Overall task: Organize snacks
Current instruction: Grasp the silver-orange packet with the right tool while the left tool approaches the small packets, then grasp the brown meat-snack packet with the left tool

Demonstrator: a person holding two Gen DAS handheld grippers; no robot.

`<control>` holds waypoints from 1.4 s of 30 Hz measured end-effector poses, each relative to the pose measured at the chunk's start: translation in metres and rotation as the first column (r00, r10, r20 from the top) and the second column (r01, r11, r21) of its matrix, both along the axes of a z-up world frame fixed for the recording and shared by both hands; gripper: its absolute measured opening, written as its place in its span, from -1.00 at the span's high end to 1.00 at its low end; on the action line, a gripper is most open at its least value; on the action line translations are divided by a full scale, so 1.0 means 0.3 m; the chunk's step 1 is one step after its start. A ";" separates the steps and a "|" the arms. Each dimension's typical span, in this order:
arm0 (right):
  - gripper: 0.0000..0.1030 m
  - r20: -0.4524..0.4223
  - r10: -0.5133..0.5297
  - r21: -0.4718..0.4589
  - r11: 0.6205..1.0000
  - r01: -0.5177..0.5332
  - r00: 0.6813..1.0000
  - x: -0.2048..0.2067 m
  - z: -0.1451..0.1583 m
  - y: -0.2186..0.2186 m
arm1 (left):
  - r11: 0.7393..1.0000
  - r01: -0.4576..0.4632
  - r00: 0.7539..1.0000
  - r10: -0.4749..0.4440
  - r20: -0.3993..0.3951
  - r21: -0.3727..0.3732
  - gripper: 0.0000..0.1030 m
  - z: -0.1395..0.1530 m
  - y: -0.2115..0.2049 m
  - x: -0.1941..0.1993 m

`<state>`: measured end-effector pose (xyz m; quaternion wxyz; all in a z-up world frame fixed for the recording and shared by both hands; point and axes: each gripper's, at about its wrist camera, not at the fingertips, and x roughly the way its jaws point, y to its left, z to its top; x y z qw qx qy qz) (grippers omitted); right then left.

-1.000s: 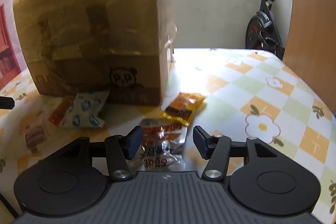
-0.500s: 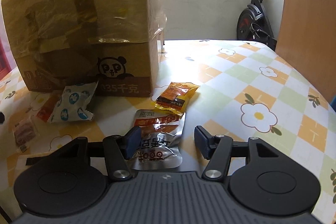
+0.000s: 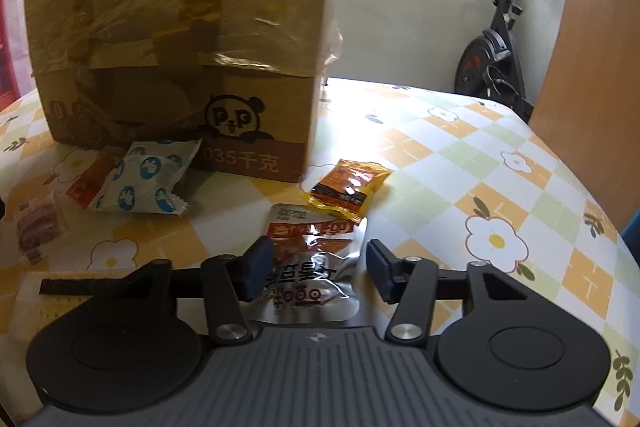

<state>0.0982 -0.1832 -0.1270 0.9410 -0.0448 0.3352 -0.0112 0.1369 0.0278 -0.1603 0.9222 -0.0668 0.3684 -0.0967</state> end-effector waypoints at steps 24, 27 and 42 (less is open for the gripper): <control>0.50 0.052 0.141 -0.304 0.945 -0.119 0.989 -0.015 0.017 0.126 | 1.000 0.010 1.000 -0.010 -0.001 -0.028 -0.28 0.006 0.009 -0.006; 0.50 0.025 0.169 -0.279 0.948 -0.156 0.985 -0.025 0.030 0.145 | 0.999 0.013 1.000 -0.012 0.003 -0.032 -0.28 0.009 0.014 -0.009; 0.81 0.050 0.218 -0.146 0.967 -0.209 0.975 -0.092 0.093 0.190 | 0.998 0.010 1.000 -0.010 0.006 -0.061 -0.28 0.018 0.036 -0.017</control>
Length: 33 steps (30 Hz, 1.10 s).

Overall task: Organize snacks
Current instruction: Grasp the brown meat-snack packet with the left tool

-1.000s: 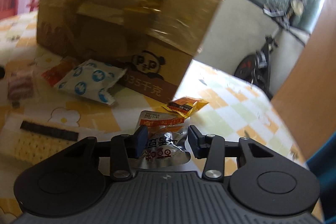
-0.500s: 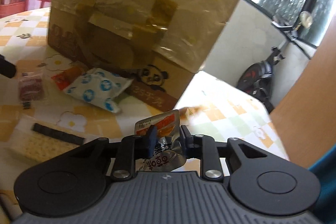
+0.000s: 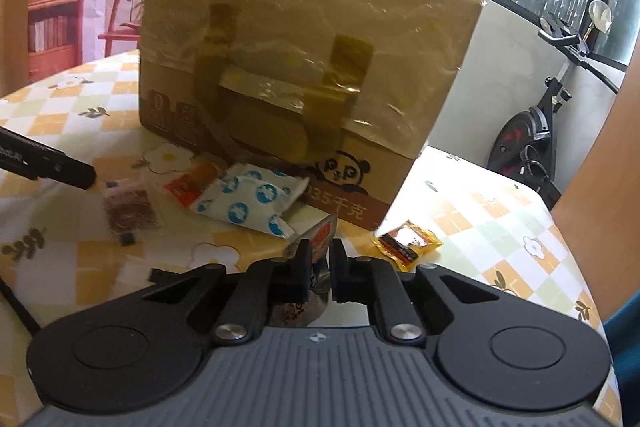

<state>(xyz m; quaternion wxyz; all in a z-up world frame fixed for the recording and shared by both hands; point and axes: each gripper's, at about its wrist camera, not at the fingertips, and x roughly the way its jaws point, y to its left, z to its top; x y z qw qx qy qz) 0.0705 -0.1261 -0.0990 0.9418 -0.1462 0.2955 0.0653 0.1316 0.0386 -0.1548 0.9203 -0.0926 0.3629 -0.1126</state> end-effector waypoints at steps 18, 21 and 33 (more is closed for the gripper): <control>0.67 -0.070 -0.046 0.175 0.983 0.058 0.996 0.025 -0.022 -0.031 | 1.000 -0.005 1.000 0.005 -0.011 -0.011 -0.28 -0.002 0.015 0.002; 0.67 -0.097 -0.048 0.198 0.978 0.066 0.994 0.033 -0.040 -0.043 | 1.000 -0.007 1.000 0.006 -0.016 -0.008 -0.28 -0.006 0.013 0.004; 0.73 -0.021 -0.130 0.231 0.964 0.131 0.991 0.025 -0.073 -0.092 | 0.999 0.047 0.999 -0.047 -0.027 0.015 -0.31 -0.014 -0.034 0.012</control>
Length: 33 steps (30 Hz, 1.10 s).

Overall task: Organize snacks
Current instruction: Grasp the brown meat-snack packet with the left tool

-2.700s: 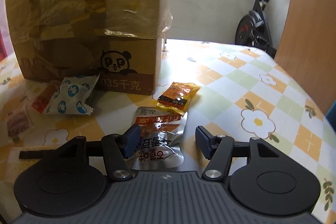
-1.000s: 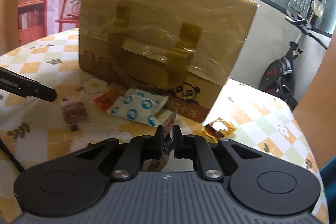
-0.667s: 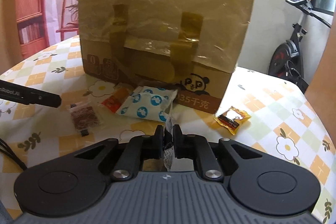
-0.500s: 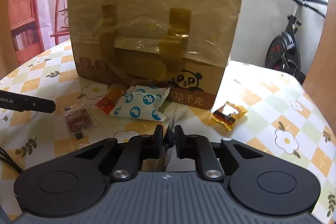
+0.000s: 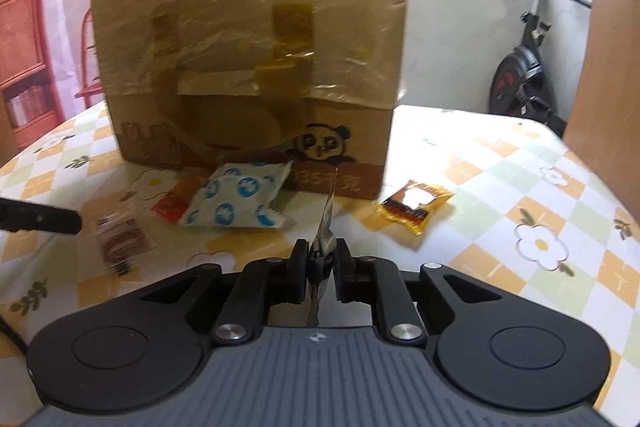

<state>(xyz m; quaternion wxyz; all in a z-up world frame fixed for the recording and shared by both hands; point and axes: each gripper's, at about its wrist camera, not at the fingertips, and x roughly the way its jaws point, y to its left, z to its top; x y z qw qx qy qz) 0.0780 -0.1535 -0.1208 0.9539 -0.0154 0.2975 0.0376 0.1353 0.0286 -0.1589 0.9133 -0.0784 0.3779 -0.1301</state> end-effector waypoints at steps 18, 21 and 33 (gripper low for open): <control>0.73 0.049 0.019 0.045 0.999 -0.021 0.999 -0.016 -0.017 -0.022 | 0.997 0.071 0.995 -0.071 -0.068 -0.008 -0.04 -0.008 -0.141 0.046; 0.73 0.051 0.010 0.075 0.997 -0.014 0.999 -0.019 -0.015 -0.037 | 0.998 0.063 0.996 -0.062 -0.062 0.014 -0.04 -0.012 -0.168 0.093; 0.73 0.057 0.006 0.105 0.994 -0.012 0.998 -0.026 -0.012 -0.047 | 0.960 0.080 0.997 -0.073 -0.037 0.267 -0.21 -0.023 -0.313 0.097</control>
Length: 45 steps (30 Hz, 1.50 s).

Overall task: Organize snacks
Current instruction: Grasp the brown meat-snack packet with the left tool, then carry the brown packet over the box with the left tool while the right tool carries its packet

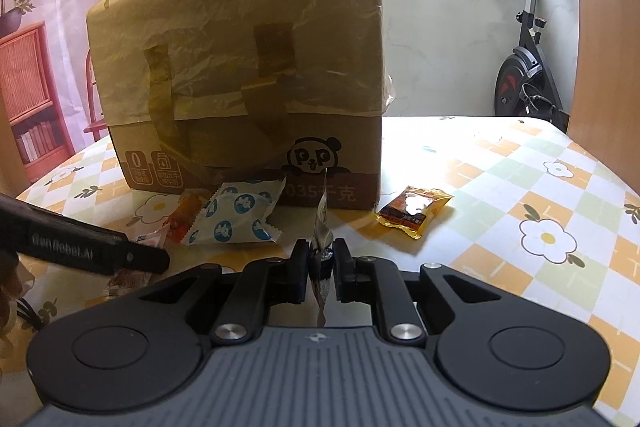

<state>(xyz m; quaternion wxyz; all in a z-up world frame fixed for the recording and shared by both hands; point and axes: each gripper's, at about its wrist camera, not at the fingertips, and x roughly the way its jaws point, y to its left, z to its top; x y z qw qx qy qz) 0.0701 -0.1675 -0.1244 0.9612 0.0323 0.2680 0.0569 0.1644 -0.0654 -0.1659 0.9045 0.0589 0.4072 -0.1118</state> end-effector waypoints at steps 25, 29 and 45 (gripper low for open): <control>0.73 -0.018 -0.002 -0.005 1.000 0.002 1.000 0.011 -0.006 0.004 | 0.979 -0.020 0.995 0.040 0.094 -0.204 0.13 0.103 0.144 -0.050; 0.73 -0.034 -0.017 -0.005 1.000 0.016 0.999 0.016 -0.002 -0.001 | 0.976 -0.013 0.992 0.039 0.116 -0.215 0.13 0.132 0.166 -0.044; 0.73 0.093 -0.068 -0.036 0.997 0.072 0.993 0.004 0.236 -0.032 | 0.973 0.043 0.968 0.015 0.250 -0.228 0.13 0.330 0.195 -0.008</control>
